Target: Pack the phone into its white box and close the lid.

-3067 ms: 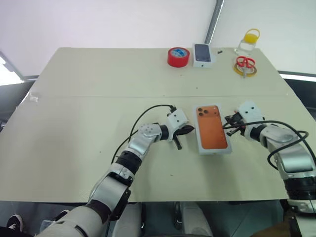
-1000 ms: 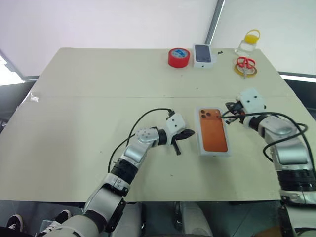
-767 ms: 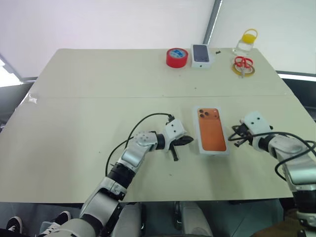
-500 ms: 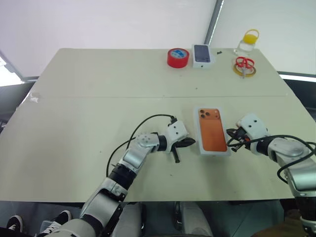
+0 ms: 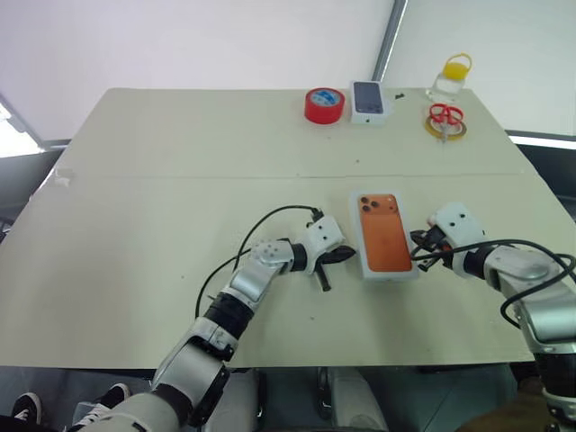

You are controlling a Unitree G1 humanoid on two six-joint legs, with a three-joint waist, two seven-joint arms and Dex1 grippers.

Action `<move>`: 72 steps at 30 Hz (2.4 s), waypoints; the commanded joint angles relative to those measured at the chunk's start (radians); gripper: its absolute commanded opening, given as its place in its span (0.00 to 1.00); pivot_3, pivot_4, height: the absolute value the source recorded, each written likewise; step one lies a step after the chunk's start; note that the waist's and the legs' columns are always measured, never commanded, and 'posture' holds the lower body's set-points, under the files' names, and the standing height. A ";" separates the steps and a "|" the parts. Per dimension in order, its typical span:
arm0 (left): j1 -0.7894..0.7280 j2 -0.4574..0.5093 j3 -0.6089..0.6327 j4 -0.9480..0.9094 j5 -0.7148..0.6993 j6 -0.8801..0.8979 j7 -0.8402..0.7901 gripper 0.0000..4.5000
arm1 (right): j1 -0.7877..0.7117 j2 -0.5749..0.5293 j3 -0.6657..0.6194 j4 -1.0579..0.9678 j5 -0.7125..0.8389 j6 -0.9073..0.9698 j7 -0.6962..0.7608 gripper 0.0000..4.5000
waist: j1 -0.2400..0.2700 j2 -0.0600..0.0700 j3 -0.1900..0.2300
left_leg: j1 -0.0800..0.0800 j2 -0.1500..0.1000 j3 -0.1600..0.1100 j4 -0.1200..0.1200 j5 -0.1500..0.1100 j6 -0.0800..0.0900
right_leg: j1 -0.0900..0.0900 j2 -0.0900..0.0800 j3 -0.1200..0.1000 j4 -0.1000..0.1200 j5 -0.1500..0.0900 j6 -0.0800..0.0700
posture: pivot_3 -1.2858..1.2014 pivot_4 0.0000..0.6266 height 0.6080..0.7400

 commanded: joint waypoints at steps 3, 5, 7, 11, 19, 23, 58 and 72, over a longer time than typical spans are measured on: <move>-0.045 -0.034 0.008 0.001 -0.003 -0.053 0.021 0.00 | -0.038 0.015 0.022 -0.019 0.007 -0.016 0.004 0.01 | 0.000 0.000 0.000 | 0.000 0.000 0.000 0.000 0.000 0.000 | 0.000 0.000 0.000 0.000 0.000 0.000 | 0.52 0.24 0.99; -0.047 -0.032 0.007 0.008 -0.001 -0.055 0.024 0.00 | -0.042 0.015 0.025 -0.010 0.000 -0.023 0.003 0.01 | 0.000 0.000 0.000 | 0.000 0.000 0.000 0.000 0.000 0.000 | 0.000 0.000 0.000 0.000 0.000 0.000 | 0.52 0.24 0.99; -0.048 -0.032 0.007 0.015 0.000 -0.061 0.027 0.00 | -0.042 0.018 0.027 0.003 -0.004 -0.029 0.001 0.01 | 0.000 0.000 0.000 | 0.000 0.000 0.000 0.000 0.000 0.000 | 0.000 0.000 0.000 0.000 0.000 0.000 | 0.52 0.24 0.99; -0.057 -0.038 0.014 0.020 -0.009 -0.063 0.033 0.00 | -0.062 0.034 0.033 0.029 -0.021 -0.042 -0.016 0.01 | 0.000 0.000 0.000 | 0.000 0.000 0.000 0.000 0.000 0.000 | 0.000 0.000 0.000 0.000 0.000 0.000 | 0.52 0.24 0.99; -0.065 -0.037 0.017 0.039 0.003 -0.071 0.049 0.00 | -0.091 0.034 0.069 0.074 -0.062 -0.060 -0.036 0.01 | 0.000 0.000 0.000 | 0.000 0.000 0.000 0.000 0.000 0.000 | 0.000 0.000 0.000 0.000 0.000 0.000 | 0.52 0.24 0.99; -0.057 -0.028 0.009 0.036 0.011 -0.075 0.046 0.00 | -0.079 0.027 0.082 0.076 -0.072 -0.057 -0.023 0.01 | 0.000 0.000 0.000 | 0.000 0.000 0.000 0.000 0.000 0.000 | 0.000 0.000 0.000 0.000 0.000 0.000 | 0.52 0.24 0.99; -0.202 -0.073 0.083 0.304 0.043 -0.102 0.132 0.00 | -0.012 0.050 0.083 0.053 -0.014 -0.088 0.047 0.01 | 0.000 -0.006 -0.004 | 0.006 0.000 0.000 0.000 0.000 0.000 | 0.006 0.000 -0.001 -0.001 -0.002 -0.002 | 0.52 0.24 0.99; 0.114 0.366 0.330 -0.385 -0.247 0.094 -0.153 0.88 | 0.072 0.000 -0.187 0.028 0.221 -0.249 0.253 0.99 | -0.002 -0.003 -0.003 | 0.002 0.002 0.000 -0.002 0.000 0.000 | 0.000 0.001 0.000 0.001 0.000 0.000 | 0.52 0.24 0.99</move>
